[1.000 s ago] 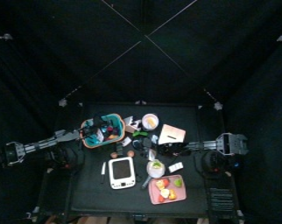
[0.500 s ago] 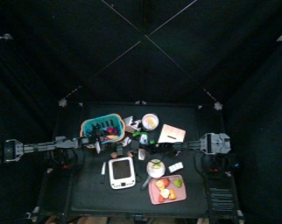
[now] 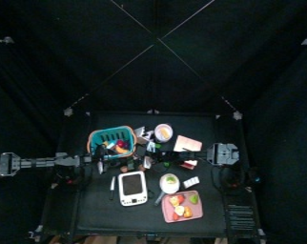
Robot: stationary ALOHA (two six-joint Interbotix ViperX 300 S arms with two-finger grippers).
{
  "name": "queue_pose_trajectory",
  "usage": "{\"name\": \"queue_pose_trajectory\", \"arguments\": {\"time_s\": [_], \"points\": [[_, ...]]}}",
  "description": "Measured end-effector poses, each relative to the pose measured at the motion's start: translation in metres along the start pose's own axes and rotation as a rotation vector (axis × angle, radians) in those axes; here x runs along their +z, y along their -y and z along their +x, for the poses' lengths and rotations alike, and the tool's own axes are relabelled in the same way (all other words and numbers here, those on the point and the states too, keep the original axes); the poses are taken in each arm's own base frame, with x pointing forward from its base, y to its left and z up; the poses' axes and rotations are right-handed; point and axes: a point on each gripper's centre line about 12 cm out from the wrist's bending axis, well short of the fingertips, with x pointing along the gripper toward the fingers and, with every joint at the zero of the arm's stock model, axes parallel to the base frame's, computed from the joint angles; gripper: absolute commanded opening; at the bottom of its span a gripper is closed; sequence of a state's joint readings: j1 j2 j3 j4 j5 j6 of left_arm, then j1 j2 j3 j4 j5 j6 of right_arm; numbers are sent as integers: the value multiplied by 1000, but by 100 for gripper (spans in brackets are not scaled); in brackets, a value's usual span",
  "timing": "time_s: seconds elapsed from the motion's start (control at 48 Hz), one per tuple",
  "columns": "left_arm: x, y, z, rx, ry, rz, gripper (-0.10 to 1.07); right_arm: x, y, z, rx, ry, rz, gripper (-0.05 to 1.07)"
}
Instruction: Grab detergent
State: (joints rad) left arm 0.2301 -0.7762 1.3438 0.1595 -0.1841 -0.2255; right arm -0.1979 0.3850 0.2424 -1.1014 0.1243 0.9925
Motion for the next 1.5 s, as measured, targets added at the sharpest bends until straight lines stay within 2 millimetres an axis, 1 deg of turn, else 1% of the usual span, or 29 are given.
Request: {"name": "queue_pose_trajectory", "arguments": {"time_s": [0.208, 0.438, 0.562, 0.729, 0.812, 1.042, 1.5], "points": [[-2, 1, -9, -5, 18, 3, 94, -7, 6, 17, -1, -17, 43, 104], [0, 2, -11, -8, 33, 7, 94, -20, 3, 28, 3, -51, 75, 104], [10, 3, -11, -18, 78, 20, 94, -23, 2, 28, 7, -60, 85, 104], [16, 5, -11, -30, 121, 33, 94, -29, 0, 28, 9, -74, 84, 104], [17, 5, -11, -31, 127, 33, 94, -32, 0, 28, 9, -80, 84, 104], [17, 5, -11, -32, 129, 32, 94, -31, -4, 27, 17, -77, 67, 104], [16, 4, -11, -24, 128, 31, 94, -23, -3, 28, 14, -55, 31, 104]]}}
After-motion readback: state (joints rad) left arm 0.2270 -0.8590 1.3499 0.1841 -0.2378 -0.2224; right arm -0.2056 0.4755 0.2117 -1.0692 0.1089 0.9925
